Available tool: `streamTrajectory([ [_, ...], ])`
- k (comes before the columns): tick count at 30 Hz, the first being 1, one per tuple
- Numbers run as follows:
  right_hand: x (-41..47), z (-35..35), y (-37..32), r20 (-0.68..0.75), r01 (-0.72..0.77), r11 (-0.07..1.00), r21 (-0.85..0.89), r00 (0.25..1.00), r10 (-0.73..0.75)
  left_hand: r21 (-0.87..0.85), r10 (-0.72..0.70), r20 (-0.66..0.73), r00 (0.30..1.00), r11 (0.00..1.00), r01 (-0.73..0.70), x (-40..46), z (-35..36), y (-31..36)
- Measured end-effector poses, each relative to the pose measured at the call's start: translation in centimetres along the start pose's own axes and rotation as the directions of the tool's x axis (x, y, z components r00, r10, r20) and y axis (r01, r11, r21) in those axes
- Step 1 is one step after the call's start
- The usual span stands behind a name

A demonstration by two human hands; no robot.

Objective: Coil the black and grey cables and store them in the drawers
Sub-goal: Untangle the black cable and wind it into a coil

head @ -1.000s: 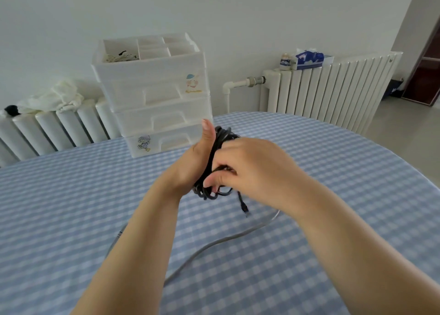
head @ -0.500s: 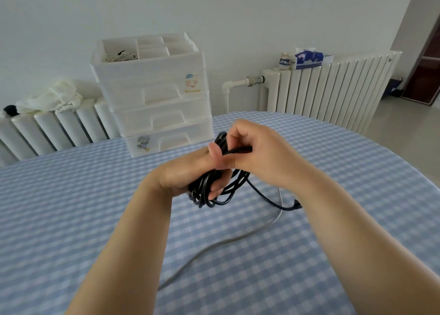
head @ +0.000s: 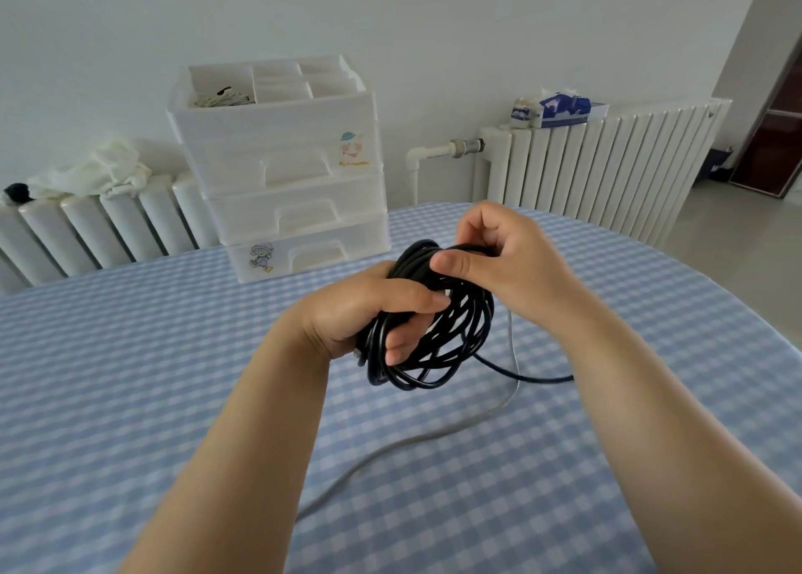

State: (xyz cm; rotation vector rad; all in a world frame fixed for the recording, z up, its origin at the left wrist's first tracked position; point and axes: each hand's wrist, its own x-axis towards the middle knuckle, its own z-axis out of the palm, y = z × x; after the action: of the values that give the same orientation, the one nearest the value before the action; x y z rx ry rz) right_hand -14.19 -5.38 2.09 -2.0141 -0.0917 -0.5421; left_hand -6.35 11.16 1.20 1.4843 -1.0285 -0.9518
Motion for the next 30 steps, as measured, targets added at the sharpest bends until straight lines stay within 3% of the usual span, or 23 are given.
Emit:
streamTrajectory([
  [4, 0.2, -0.3, 0.3, 0.079, -0.013, 0.995, 0.097, 0.997, 0.005, -0.146, -0.023, 0.072, 0.997, 0.989, 0.033, -0.2, -0.2, -0.2],
  [7, 0.1, -0.8, 0.4, 0.17, -0.134, 0.941, 0.311, 0.982, 0.083, -0.213, -0.017, 0.098, 0.995, 0.976, 0.037, -0.1, -0.5, -0.4],
  [9, 0.1, -1.1, 0.4, 0.196, -0.193, 0.914, 0.358, 0.972, 0.129, -0.257, 0.009, 0.122, 0.992, 0.966, 0.023, -0.2, -0.6, -0.5],
  [12, 0.2, -1.1, 0.4, 0.083, -0.149, 0.896, 0.418, 0.989, 0.126, -0.407, 0.106, 0.193, 0.975, 0.913, -0.019, -0.3, -0.5, -0.5],
  [16, 0.4, -0.1, 0.5, -0.017, -0.119, 0.747, 0.654, 0.985, 0.171, -0.625, 0.252, 0.275, 0.928, 0.781, -0.027, 0.0, -0.4, -0.3],
  [21, 0.7, 0.4, 0.4, -0.152, -0.096, 0.841, 0.533, 0.967, 0.206, -0.753, 0.319, 0.271, 0.908, 0.658, -0.007, 0.2, 0.3, -0.1],
  [24, 0.4, 0.7, 0.2, -0.234, -0.005, 0.819, 0.573, 0.957, 0.17, -0.779, 0.351, 0.274, 0.896, 0.627, -0.007, 0.6, 0.8, 0.0],
  [30, 0.3, 0.6, 0.0, 0.012, -0.15, 0.61, 0.778, 0.974, 0.224, -0.8, 0.365, 0.25, 0.897, 0.599, -0.021, 0.7, 1.1, 0.2],
])
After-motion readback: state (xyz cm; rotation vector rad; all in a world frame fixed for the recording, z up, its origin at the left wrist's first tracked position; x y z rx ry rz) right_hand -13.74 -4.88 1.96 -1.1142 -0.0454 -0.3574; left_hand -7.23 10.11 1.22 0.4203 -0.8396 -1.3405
